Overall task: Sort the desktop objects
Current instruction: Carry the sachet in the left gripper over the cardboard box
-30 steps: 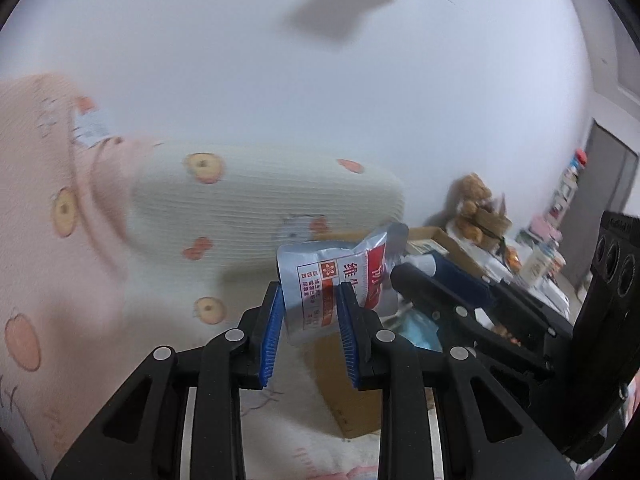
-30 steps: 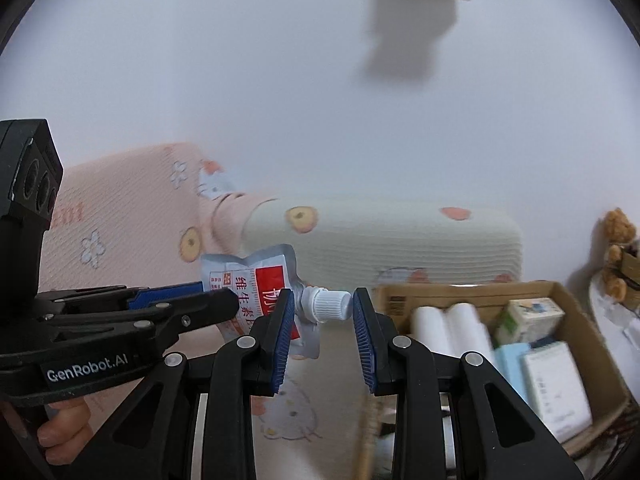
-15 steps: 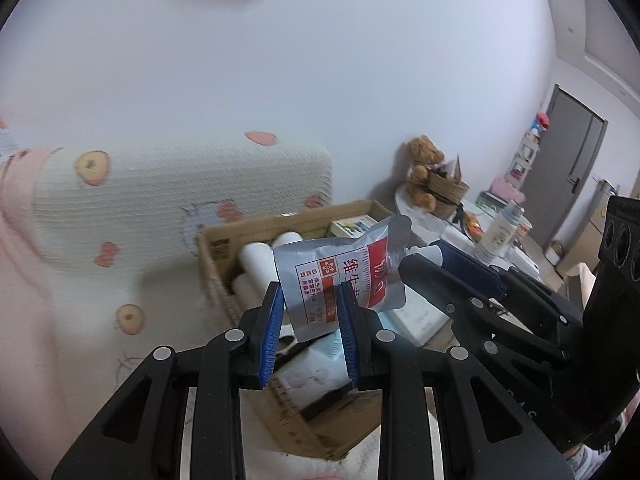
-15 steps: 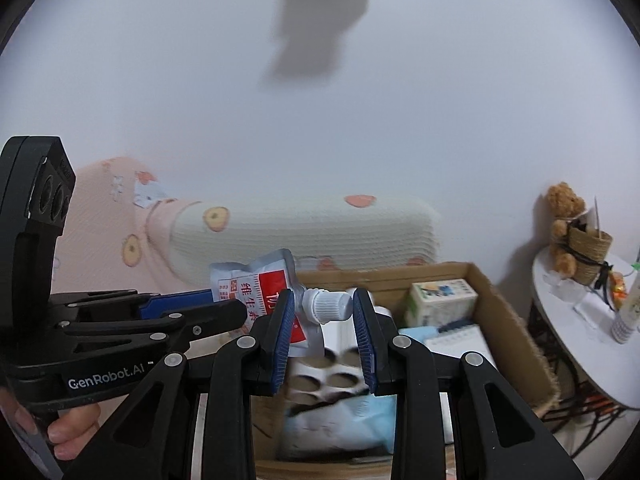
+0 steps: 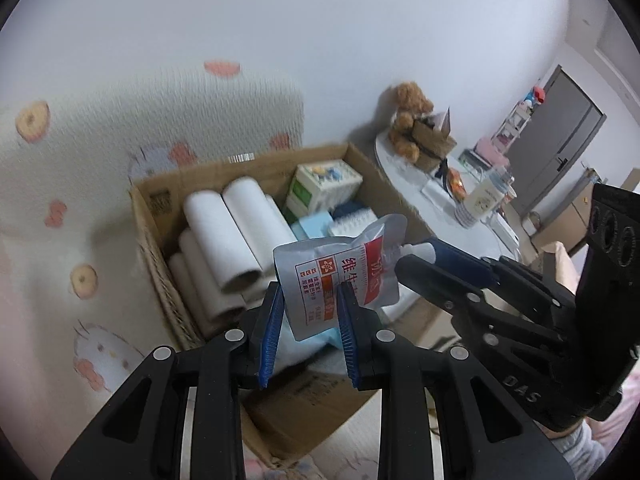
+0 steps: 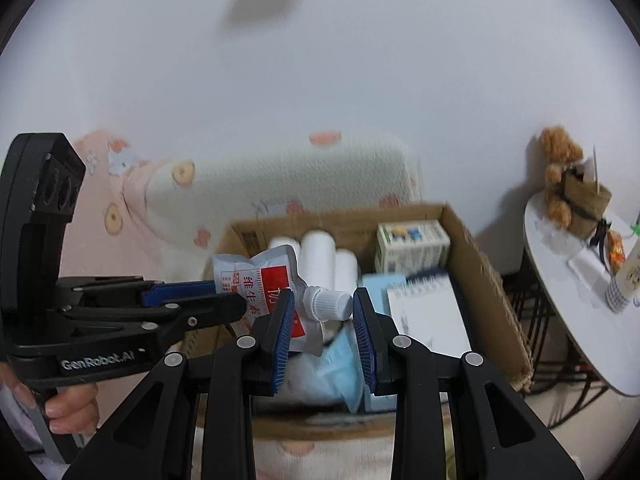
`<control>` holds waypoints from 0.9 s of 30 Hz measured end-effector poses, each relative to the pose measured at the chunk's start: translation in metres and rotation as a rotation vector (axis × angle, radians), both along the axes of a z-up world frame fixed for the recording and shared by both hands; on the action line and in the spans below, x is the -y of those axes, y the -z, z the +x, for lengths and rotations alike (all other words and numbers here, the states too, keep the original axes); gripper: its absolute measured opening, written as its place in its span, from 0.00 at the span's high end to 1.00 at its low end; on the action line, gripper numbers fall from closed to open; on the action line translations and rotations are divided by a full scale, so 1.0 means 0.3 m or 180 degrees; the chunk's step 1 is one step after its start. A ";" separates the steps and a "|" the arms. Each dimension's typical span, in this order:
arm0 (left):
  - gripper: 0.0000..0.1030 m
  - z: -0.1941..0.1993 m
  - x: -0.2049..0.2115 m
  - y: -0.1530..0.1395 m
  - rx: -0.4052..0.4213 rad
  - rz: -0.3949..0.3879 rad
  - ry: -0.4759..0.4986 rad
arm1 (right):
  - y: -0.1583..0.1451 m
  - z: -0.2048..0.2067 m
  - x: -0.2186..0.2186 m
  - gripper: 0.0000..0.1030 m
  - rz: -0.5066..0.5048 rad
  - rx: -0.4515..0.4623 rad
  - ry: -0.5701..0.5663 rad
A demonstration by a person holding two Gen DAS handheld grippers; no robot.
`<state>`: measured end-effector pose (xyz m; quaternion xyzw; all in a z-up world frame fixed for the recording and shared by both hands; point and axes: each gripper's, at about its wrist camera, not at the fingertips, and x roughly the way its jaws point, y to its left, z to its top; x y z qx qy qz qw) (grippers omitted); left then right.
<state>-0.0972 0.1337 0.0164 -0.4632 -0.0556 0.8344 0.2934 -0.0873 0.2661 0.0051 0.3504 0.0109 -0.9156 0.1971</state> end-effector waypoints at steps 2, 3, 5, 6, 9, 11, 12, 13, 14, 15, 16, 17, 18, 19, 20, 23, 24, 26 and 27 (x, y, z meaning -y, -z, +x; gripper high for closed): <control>0.72 -0.013 -0.015 0.023 0.0108 -0.0002 -0.0003 | 0.022 -0.027 -0.004 0.74 0.0127 0.0115 -0.0012; 0.72 -0.018 -0.025 0.036 0.0126 -0.0047 -0.0055 | 0.032 -0.035 -0.007 0.74 0.0162 0.0161 -0.0010; 0.72 -0.023 -0.035 0.055 0.0139 -0.0093 -0.0215 | 0.051 -0.055 -0.012 0.74 0.0159 0.0292 -0.0063; 0.72 -0.026 -0.045 0.065 0.0151 -0.0126 -0.0273 | 0.060 -0.063 -0.015 0.74 0.0135 0.0371 -0.0072; 0.72 -0.028 -0.076 0.101 0.0273 -0.0145 -0.0286 | 0.080 -0.080 -0.011 0.74 0.0267 0.0453 -0.0011; 0.72 -0.033 -0.090 0.121 0.0363 -0.0217 -0.0296 | 0.099 -0.096 -0.014 0.74 0.0349 0.0551 0.0045; 0.72 -0.037 -0.094 0.131 0.0412 -0.0248 -0.0286 | 0.110 -0.106 -0.019 0.74 0.0339 0.0644 0.0043; 0.72 -0.044 -0.099 0.146 0.0503 -0.0269 -0.0280 | 0.119 -0.116 -0.022 0.74 0.0327 0.0731 0.0048; 0.72 -0.048 -0.100 0.157 0.0575 -0.0263 -0.0279 | 0.134 -0.129 -0.028 0.74 0.0317 0.0851 0.0055; 0.72 -0.056 -0.103 0.173 0.0674 -0.0263 -0.0281 | 0.149 -0.139 -0.030 0.74 0.0341 0.0950 0.0058; 0.72 -0.062 -0.102 0.189 0.0765 -0.0251 -0.0296 | 0.159 -0.147 -0.032 0.74 0.0359 0.0999 0.0044; 0.72 -0.069 -0.106 0.203 0.0830 -0.0251 -0.0296 | 0.172 -0.154 -0.031 0.74 0.0393 0.1062 0.0025; 0.72 -0.075 -0.112 0.216 0.0874 -0.0278 -0.0290 | 0.183 -0.164 -0.029 0.74 0.0424 0.1121 0.0020; 0.72 -0.078 -0.116 0.224 0.0904 -0.0314 -0.0293 | 0.194 -0.170 -0.029 0.74 0.0448 0.1178 0.0026; 0.72 -0.082 -0.120 0.232 0.0945 -0.0338 -0.0310 | 0.205 -0.175 -0.027 0.74 0.0481 0.1234 0.0010; 0.73 -0.091 -0.126 0.250 0.1041 -0.0379 -0.0327 | 0.228 -0.186 -0.015 0.74 0.0588 0.1365 -0.0014; 0.73 -0.093 -0.128 0.252 0.1058 -0.0405 -0.0324 | 0.232 -0.189 -0.012 0.74 0.0615 0.1385 -0.0019; 0.73 -0.099 -0.132 0.255 0.1130 -0.0444 -0.0348 | 0.240 -0.199 -0.012 0.74 0.0615 0.1467 -0.0033; 0.73 -0.105 -0.134 0.257 0.1168 -0.0462 -0.0359 | 0.241 -0.202 -0.014 0.74 0.0600 0.1515 -0.0029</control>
